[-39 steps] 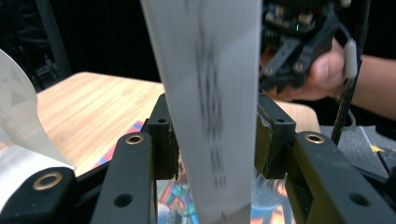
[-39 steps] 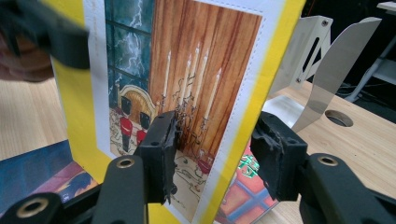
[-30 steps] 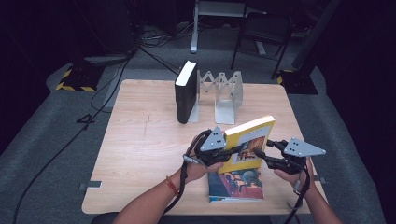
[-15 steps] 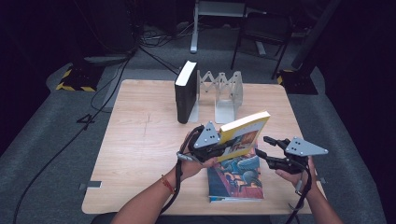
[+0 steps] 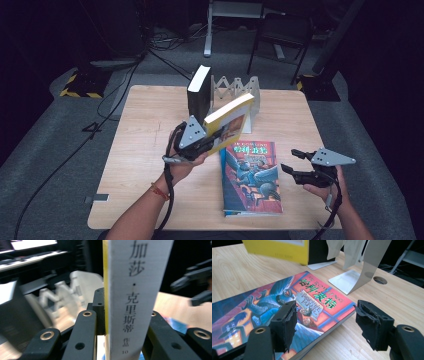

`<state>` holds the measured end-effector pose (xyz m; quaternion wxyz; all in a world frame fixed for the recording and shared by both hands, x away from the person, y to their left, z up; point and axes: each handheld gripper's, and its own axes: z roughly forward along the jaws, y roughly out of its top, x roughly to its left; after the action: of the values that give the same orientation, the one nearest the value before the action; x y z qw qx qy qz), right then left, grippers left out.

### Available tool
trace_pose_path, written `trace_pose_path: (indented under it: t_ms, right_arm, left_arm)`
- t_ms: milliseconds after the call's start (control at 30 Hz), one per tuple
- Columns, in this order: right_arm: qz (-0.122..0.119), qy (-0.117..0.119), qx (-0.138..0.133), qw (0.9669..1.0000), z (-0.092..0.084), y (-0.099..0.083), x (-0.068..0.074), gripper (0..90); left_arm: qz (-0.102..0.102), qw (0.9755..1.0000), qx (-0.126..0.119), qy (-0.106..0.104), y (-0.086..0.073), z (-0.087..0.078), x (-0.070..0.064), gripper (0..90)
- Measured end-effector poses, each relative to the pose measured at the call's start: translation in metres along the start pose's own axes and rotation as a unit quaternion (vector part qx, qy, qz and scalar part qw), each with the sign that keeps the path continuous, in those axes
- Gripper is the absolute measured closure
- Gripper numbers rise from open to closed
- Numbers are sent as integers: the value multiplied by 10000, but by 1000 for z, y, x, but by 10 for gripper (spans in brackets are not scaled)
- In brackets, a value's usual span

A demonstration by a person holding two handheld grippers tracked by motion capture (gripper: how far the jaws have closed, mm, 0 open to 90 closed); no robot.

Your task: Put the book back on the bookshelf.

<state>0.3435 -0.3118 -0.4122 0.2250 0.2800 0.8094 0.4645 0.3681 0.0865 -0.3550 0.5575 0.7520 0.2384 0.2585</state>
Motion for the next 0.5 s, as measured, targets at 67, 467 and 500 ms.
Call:
trace_pose_path:
  t_ms: [67,467,500]
  right_arm:
    - [-10,-40,66,10000,0,-2,-1,340]
    - [59,-338,-23,9994,3,-7,-2,355]
    - [56,-369,-11,9993,3,-8,-2,358]
  left_arm:
    - [-155,9995,21,280,-5,-7,12,748]
    - [-632,9891,288,1301,-38,3,40,748]
    - [-683,9878,314,1365,-40,7,41,748]
